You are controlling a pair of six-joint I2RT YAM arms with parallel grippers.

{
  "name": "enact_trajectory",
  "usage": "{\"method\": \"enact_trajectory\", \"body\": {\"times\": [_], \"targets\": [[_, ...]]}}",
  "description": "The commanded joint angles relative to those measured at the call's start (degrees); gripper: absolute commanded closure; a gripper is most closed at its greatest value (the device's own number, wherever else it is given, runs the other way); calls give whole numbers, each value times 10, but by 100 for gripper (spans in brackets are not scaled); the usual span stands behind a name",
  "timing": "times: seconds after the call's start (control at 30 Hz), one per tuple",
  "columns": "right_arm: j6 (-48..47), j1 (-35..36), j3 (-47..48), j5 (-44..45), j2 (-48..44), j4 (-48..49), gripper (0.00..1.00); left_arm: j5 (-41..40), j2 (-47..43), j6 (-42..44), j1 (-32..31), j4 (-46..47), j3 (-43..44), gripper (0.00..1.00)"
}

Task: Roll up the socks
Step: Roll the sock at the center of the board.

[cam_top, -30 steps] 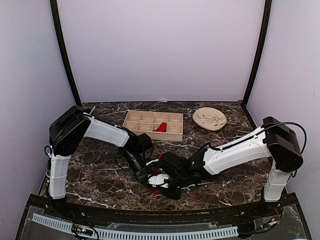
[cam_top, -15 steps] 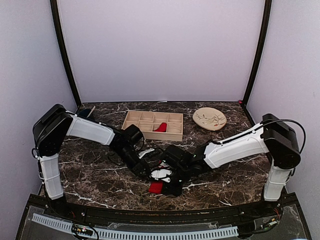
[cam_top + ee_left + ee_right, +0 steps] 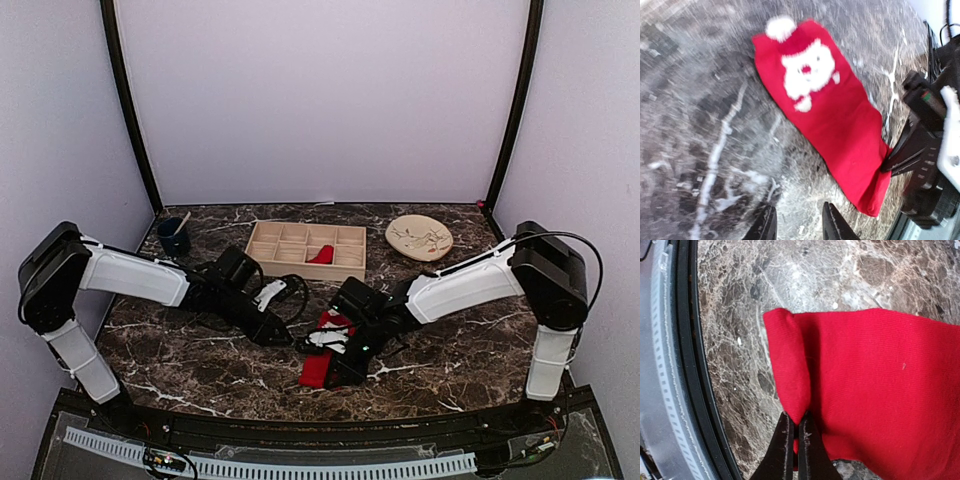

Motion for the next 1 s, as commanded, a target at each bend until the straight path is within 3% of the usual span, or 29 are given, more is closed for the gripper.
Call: {"method": "enact_trajectory", "body": {"times": [0.0, 0.23, 0.53, 0.77, 0.97], "targets": [[9, -17, -1, -59, 34, -50, 100, -51, -55, -19, -4, 88, -44, 67], [9, -40, 10, -115, 65, -65, 100, -104, -127, 8, -59, 167, -111, 71], [17, -50, 29, -143, 82, -75, 100, -142, -145, 57, -125, 168, -129, 75], [27, -59, 31, -151, 87, -76, 100, -134, -155, 82, -153, 171, -140, 87], [27, -66, 32, -155, 90, -76, 100, -172, -174, 80, -178, 178, -156, 83]]}}
